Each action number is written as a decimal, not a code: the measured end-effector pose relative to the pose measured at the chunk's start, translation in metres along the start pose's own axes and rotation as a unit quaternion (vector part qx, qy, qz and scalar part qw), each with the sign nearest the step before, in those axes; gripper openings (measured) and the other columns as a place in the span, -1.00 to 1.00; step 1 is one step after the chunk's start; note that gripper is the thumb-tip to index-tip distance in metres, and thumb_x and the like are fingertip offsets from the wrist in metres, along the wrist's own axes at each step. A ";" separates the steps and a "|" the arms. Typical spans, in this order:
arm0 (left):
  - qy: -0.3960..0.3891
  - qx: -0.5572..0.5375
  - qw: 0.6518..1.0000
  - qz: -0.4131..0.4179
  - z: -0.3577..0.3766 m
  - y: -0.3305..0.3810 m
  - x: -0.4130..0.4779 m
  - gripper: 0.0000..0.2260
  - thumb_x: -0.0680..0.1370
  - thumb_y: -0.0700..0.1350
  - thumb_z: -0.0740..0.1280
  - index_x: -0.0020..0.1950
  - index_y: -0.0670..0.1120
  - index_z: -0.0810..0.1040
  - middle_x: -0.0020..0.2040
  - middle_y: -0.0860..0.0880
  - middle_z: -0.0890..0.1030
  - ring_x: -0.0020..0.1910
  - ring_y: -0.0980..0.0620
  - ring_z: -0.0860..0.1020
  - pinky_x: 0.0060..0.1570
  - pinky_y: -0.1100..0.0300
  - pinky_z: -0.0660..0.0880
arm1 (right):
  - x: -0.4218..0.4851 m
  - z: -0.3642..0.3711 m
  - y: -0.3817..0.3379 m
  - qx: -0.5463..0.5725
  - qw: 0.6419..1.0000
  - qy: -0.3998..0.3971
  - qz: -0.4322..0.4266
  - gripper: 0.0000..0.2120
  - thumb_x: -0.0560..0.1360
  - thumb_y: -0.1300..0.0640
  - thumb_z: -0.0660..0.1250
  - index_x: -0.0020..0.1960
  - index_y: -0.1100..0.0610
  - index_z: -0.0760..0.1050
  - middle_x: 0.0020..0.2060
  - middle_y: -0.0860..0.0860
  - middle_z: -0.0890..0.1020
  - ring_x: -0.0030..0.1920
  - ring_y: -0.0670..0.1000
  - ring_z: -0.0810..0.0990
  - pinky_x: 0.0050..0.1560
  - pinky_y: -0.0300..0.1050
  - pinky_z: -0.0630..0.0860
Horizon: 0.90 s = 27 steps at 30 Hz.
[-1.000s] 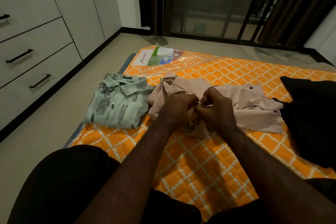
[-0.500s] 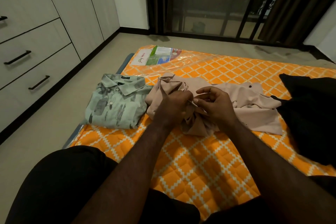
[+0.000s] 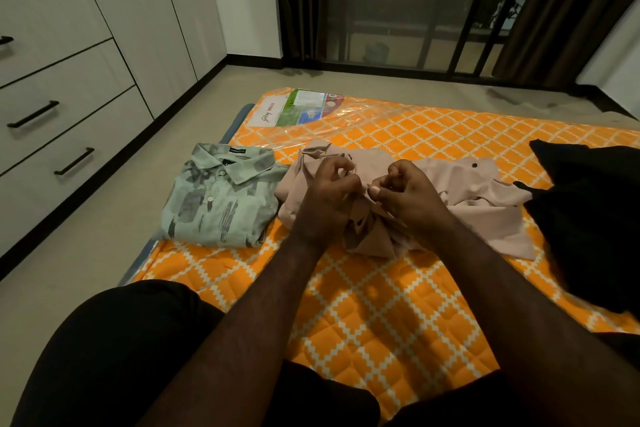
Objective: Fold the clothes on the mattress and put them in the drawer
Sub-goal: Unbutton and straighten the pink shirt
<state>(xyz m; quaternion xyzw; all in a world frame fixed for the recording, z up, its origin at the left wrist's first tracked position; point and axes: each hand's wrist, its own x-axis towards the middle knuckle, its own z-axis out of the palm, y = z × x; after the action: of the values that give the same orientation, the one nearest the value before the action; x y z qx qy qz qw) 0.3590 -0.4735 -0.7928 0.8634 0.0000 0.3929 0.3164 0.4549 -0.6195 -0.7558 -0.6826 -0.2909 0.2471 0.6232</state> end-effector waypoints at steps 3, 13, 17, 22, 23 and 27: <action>0.036 -0.064 0.997 -0.036 0.003 -0.001 -0.003 -0.79 0.51 -0.06 0.39 -0.07 -0.21 0.69 0.20 -0.20 0.50 0.22 0.16 0.42 0.17 0.45 0.38 | 0.001 0.005 0.001 0.104 0.992 0.022 0.061 -0.70 0.63 0.45 0.23 -0.10 0.11 0.25 -0.31 0.07 0.50 -0.38 -0.04 0.52 -0.41 -0.23 0.48; -0.034 -0.234 0.899 -0.367 0.021 0.016 0.000 -0.62 0.49 0.26 0.43 -0.01 -0.05 0.68 -0.11 -0.03 0.72 -0.09 -0.03 0.70 -0.08 -0.20 0.64 | 0.002 0.018 0.016 -0.055 0.984 0.143 -0.092 -0.70 0.48 0.41 0.27 -0.13 0.02 0.32 -0.16 0.12 0.55 -0.17 0.11 0.52 -0.20 0.02 0.53; -0.006 -0.321 0.856 -0.406 0.025 0.020 0.002 -0.80 0.57 0.04 0.45 0.08 -0.05 0.69 -0.03 -0.04 0.74 -0.02 -0.05 0.71 0.04 -0.21 0.64 | 0.001 0.021 0.017 -0.131 0.969 0.165 -0.131 -0.68 0.47 0.43 0.27 -0.16 0.03 0.32 -0.20 0.07 0.54 -0.19 0.00 0.50 -0.17 -0.05 0.52; 0.021 -0.329 0.862 -0.384 0.034 0.015 0.002 -0.86 0.66 -0.08 0.33 0.14 -0.05 0.66 0.04 -0.07 0.73 0.06 -0.09 0.69 0.13 -0.22 0.61 | 0.009 0.013 0.017 0.085 0.990 0.112 0.017 -0.77 0.61 0.37 0.32 -0.08 0.14 0.32 -0.25 0.14 0.53 -0.20 0.09 0.54 -0.18 0.02 0.56; 0.017 -0.316 0.872 -0.375 0.034 0.013 0.002 -0.84 0.67 -0.07 0.31 0.17 -0.05 0.65 0.08 -0.06 0.72 0.09 -0.07 0.68 0.16 -0.20 0.60 | 0.010 0.011 0.015 0.107 0.989 0.103 0.027 -0.80 0.62 0.36 0.31 -0.03 0.15 0.32 -0.25 0.14 0.52 -0.20 0.10 0.53 -0.19 0.02 0.55; -0.075 -0.283 0.893 -0.342 0.030 0.006 -0.001 -0.76 0.62 0.02 0.27 0.25 0.07 0.61 0.21 -0.02 0.67 0.20 -0.04 0.63 0.23 -0.18 0.55 | 0.011 -0.004 0.011 -0.091 0.986 0.127 -0.060 -0.80 0.62 0.30 0.32 0.07 0.15 0.29 -0.16 0.08 0.56 -0.19 -0.07 0.57 -0.16 -0.14 0.54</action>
<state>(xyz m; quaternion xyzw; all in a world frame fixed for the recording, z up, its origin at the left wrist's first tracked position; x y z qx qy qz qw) 0.3774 -0.4955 -0.8049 0.7106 0.1604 0.1775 0.6617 0.4662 -0.6147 -0.7656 -0.7436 -0.2709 0.0925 0.6043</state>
